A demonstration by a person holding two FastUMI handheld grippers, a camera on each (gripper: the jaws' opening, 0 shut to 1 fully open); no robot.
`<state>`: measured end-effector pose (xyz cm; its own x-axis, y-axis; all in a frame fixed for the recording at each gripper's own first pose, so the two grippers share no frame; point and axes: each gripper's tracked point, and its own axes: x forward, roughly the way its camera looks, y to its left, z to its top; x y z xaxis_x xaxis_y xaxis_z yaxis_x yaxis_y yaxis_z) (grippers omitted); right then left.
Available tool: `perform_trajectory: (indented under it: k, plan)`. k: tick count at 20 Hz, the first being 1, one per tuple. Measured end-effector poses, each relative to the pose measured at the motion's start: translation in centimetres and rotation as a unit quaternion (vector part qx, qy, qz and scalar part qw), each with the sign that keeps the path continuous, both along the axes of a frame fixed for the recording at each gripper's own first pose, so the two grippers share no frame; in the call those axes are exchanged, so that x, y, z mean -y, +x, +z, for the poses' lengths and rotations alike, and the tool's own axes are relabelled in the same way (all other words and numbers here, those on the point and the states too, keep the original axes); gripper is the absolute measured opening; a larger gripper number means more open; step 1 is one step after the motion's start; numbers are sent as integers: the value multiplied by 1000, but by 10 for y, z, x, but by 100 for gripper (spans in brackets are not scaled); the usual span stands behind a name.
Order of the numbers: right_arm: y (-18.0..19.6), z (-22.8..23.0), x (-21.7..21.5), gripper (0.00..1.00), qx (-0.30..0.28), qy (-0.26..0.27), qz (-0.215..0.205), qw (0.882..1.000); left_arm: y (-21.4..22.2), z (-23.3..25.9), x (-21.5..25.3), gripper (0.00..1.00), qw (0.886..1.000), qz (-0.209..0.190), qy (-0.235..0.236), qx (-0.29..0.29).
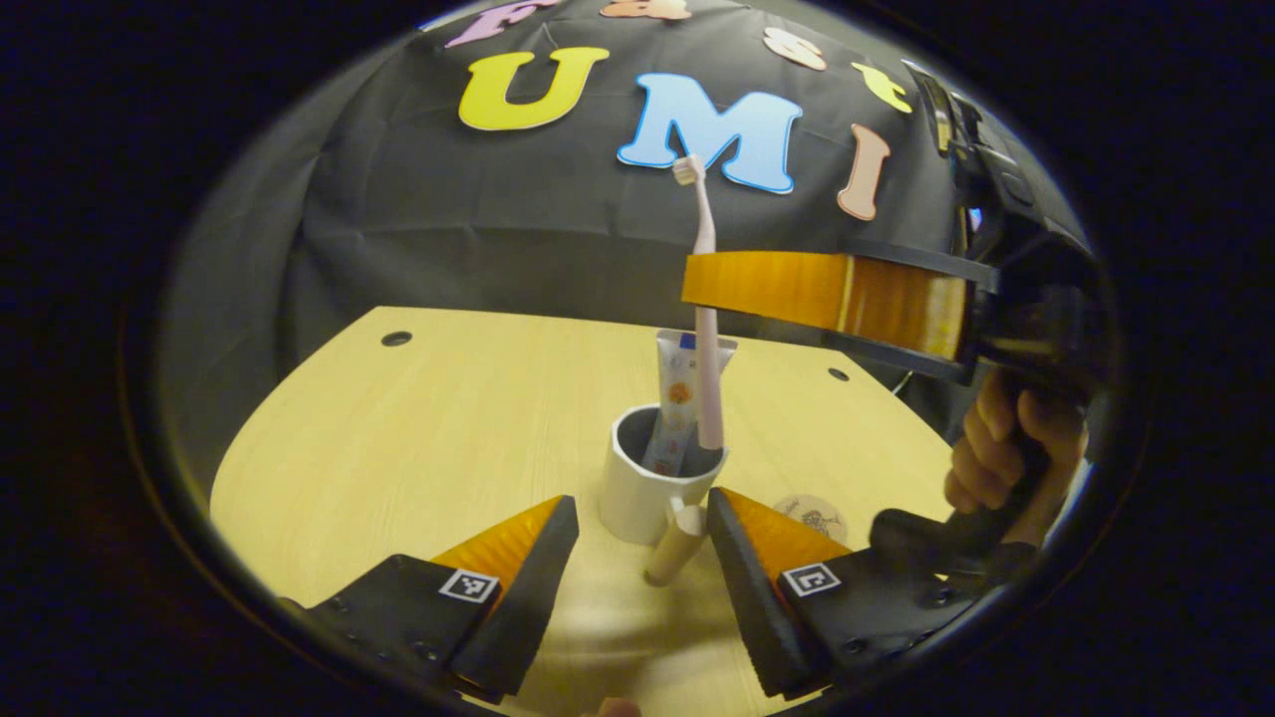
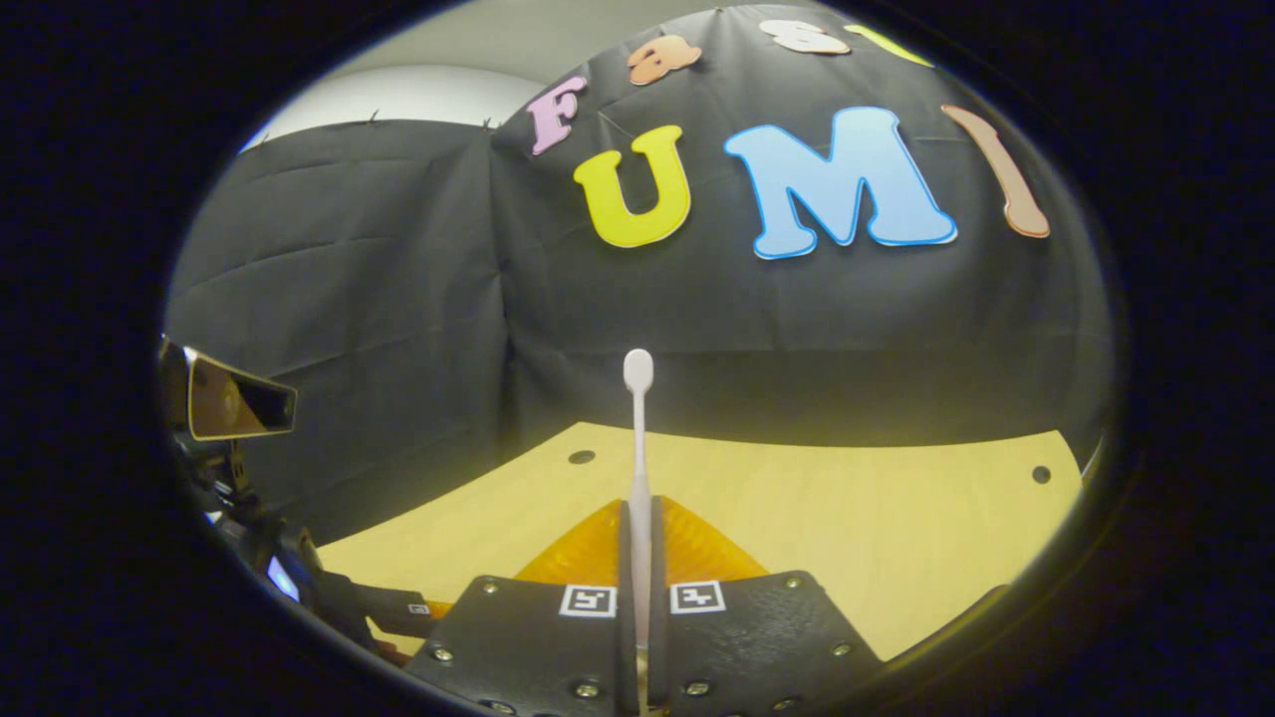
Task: Put the toothbrush and toothpaste on the desktop into the cup, then pick up the cup and place it on the coaster on the desktop.
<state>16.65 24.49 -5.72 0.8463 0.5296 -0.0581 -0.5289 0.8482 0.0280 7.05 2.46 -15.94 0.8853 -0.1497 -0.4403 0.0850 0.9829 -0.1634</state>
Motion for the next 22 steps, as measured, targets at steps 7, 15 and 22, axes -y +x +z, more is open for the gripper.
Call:
perform_trajectory:
  k: [7,15,22]
  plan:
    - [14,-20,-13,6,27,-47,0,999,-8,-7,3,88,1000,-8,-23,-16]
    - [16,-17,-6,21,44,-73,-31,996,-9,-8,8,88,999,-26,-33,-19]
    - [14,-1,10,86,45,-63,-53,996,3,-6,17,89,999,-32,-31,-19]
